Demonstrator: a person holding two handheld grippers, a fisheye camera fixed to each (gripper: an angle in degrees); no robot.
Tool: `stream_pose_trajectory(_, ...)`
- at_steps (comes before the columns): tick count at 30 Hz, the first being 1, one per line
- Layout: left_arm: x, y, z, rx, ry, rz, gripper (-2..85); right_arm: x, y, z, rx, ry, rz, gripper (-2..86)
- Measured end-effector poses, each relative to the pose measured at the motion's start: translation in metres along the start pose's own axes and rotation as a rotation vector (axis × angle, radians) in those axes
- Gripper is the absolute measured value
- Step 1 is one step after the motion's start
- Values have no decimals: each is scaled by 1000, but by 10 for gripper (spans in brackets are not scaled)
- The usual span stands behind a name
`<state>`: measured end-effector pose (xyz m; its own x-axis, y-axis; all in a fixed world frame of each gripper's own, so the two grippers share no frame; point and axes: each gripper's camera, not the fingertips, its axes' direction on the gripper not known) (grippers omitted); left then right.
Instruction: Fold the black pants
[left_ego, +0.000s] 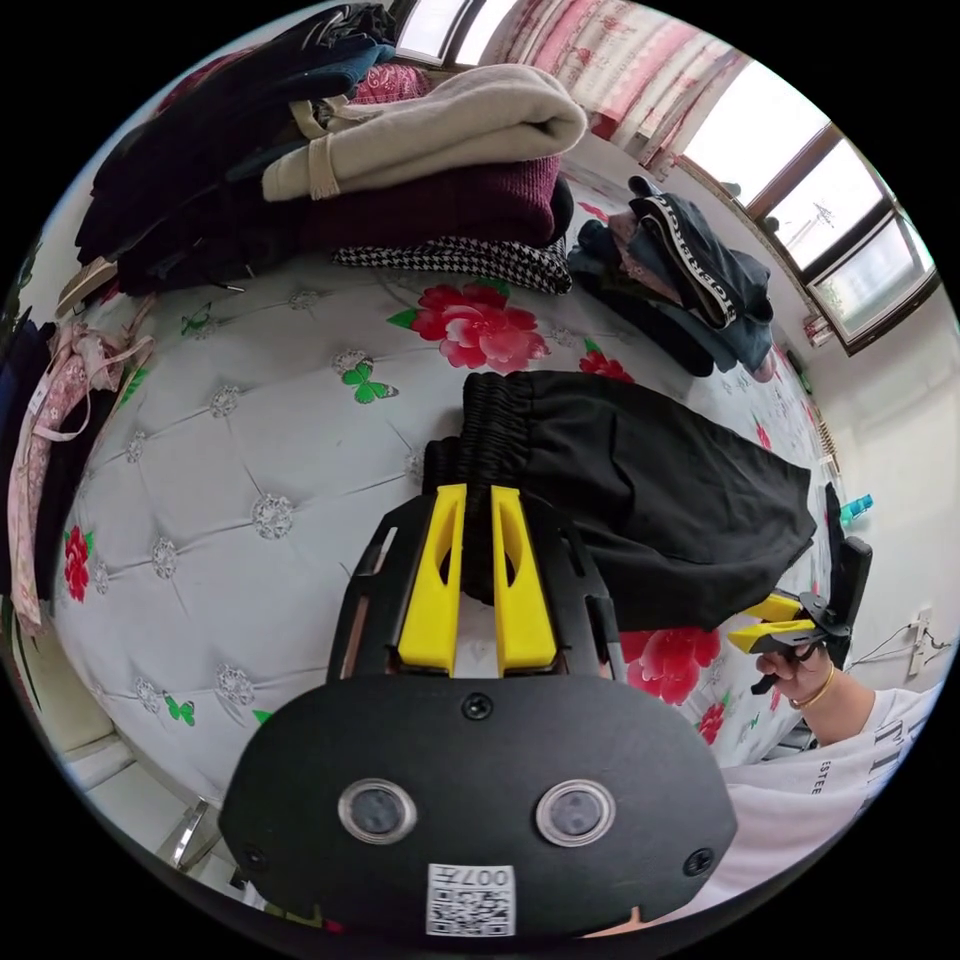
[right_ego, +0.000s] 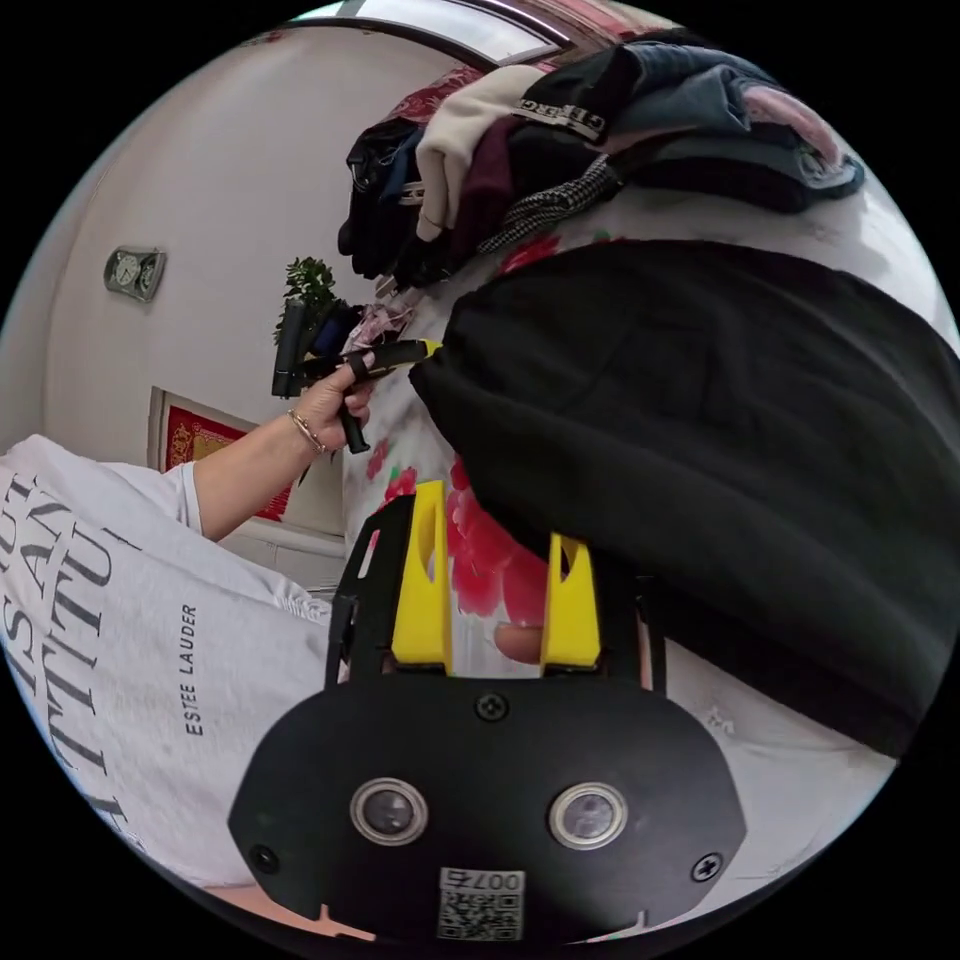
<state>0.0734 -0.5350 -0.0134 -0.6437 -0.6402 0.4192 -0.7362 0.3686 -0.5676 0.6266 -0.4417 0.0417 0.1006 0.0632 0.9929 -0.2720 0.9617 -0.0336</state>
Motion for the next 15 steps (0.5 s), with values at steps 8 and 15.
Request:
stream_pose_trajectory(8,0,9,12,-1,-29,8,46,8,39,-16,15,46,-29,6)
stream_pose_trajectory(15,-1,19,19,7,-26,-8,45,31,33,-16,20,9,13,49)
